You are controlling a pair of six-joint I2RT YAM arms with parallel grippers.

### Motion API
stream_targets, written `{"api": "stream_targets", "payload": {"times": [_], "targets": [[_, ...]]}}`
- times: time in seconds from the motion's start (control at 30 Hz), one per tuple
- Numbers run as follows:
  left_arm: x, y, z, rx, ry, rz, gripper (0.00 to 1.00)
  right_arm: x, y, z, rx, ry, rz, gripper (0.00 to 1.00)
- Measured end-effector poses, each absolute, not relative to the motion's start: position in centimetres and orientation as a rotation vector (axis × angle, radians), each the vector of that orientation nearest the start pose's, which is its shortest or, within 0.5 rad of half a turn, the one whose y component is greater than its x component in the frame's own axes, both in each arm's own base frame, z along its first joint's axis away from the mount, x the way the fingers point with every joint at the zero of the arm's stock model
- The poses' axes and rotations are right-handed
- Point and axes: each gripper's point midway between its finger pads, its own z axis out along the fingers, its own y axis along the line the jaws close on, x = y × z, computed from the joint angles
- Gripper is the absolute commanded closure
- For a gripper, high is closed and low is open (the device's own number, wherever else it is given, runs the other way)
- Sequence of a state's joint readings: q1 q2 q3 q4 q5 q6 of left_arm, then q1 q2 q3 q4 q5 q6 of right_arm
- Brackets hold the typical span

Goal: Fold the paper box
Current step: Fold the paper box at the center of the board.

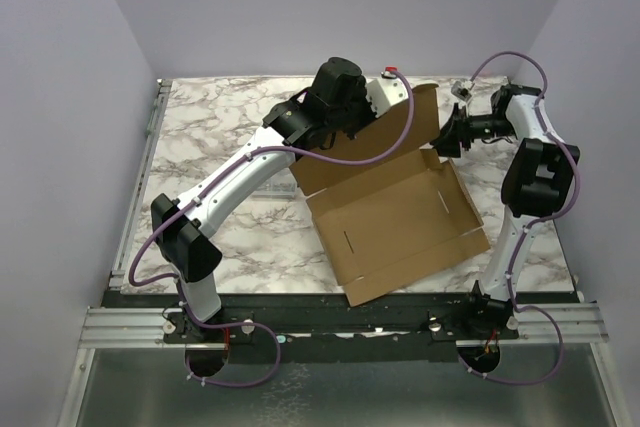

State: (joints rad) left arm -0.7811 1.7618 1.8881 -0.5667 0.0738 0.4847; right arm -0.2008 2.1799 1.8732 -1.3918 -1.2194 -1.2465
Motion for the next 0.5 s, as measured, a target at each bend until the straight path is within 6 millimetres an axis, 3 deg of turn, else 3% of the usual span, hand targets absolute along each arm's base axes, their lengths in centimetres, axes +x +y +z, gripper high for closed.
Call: {"api": "stream_targets", "payload": {"times": [0.17,0.37,0.5], "targets": [[37.3,-35.8,32.0,1.228,1.607,-0.253,1.0,40.1,7.9,14.0,-0.965,1.898,1.255,0.3],[37.0,-35.5,29.4,1.252,1.645,-0.249,1.0,39.2,8.8,13.5,-0.945,1.895,1.315,0.3],[36.5,-35.1,28.9,1.238,1.659,-0.259,1.0,38.9,9.8,13.5,-0.935,1.873,1.357,0.3]]}}
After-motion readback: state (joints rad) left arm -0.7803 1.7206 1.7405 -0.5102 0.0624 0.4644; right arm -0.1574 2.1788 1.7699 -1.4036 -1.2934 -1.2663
